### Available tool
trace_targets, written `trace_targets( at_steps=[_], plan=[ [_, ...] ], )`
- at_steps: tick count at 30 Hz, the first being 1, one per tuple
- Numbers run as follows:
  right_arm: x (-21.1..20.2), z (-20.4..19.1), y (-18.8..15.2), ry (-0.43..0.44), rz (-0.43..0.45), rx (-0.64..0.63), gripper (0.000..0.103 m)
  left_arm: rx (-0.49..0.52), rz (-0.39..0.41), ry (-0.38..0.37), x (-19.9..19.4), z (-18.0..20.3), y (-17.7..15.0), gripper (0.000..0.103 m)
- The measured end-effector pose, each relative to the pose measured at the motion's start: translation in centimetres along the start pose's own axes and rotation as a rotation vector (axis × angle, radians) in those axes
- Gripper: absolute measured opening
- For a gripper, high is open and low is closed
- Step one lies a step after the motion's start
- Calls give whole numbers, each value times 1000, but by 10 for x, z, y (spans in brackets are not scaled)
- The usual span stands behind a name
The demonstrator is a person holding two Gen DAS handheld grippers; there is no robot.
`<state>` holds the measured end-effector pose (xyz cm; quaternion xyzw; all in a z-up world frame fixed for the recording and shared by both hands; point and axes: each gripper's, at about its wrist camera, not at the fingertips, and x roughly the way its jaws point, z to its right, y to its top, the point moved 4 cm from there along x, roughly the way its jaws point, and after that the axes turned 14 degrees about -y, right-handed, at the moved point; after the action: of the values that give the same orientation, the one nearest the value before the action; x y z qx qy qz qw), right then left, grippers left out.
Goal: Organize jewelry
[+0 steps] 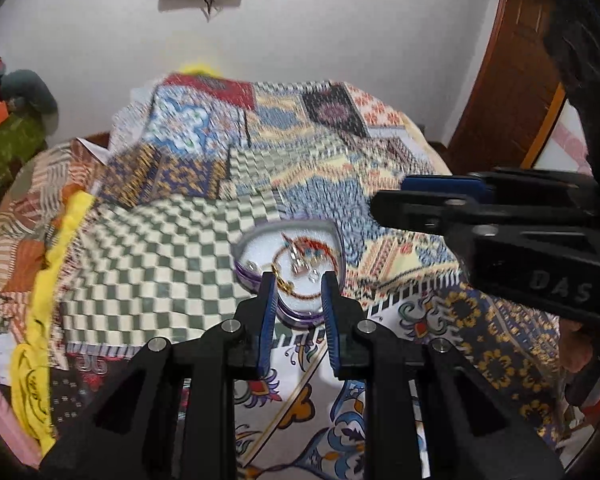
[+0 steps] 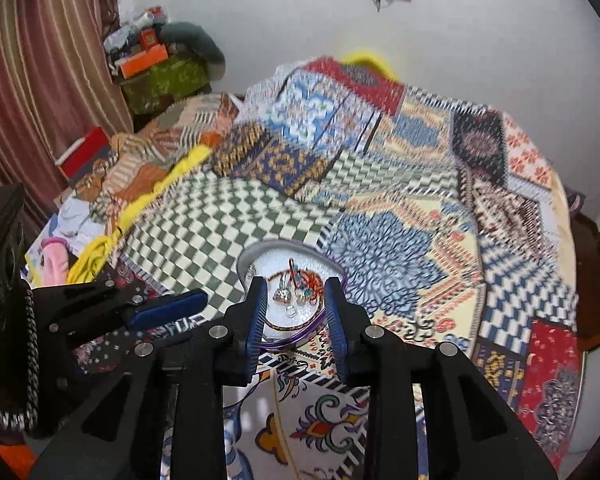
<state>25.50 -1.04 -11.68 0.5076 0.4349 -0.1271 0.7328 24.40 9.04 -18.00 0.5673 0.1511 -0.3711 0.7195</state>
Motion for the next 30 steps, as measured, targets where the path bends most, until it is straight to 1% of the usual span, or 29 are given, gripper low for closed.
trace_targets(
  at_steps=[4,10,11,13,14,17,19,21,23,25,26,27,28,29,30],
  plan=[
    [-48,7,7,-23,110,31,26,12,98,24,-40,14,19,21],
    [-138,15,8,-61,323,70,27,81,317,70,-125,57,44,22],
    [-154,15,7,-64,361,81,27,96,354,77,-139,66,46,23],
    [-184,17,4,-74,431,104,27,128,423,90,-165,83,47,30],
    [-199,18,1,-81,469,117,27,151,466,99,-181,94,45,31],
    [-237,18,-9,-98,567,149,27,201,551,120,-211,118,40,38],
    [-257,16,-16,-113,622,165,33,236,613,140,-231,136,32,55],
    [-272,15,-21,-149,677,181,52,260,655,164,-243,149,26,63],
    [-283,12,-27,-187,723,196,59,277,680,190,-249,159,20,69],
    [-290,11,-31,-200,743,213,64,279,695,209,-254,164,14,80],
    [-292,11,-34,-205,750,226,68,277,702,213,-256,166,11,83],
    [-291,12,-35,-211,755,238,76,275,707,215,-257,167,8,89],
    [-291,13,-36,-222,764,250,81,271,710,217,-257,166,6,91],
    [-291,12,-38,-235,772,261,88,268,710,219,-257,166,4,91],
    [-290,13,-39,-246,777,269,92,263,707,220,-257,165,3,92]
  ],
)
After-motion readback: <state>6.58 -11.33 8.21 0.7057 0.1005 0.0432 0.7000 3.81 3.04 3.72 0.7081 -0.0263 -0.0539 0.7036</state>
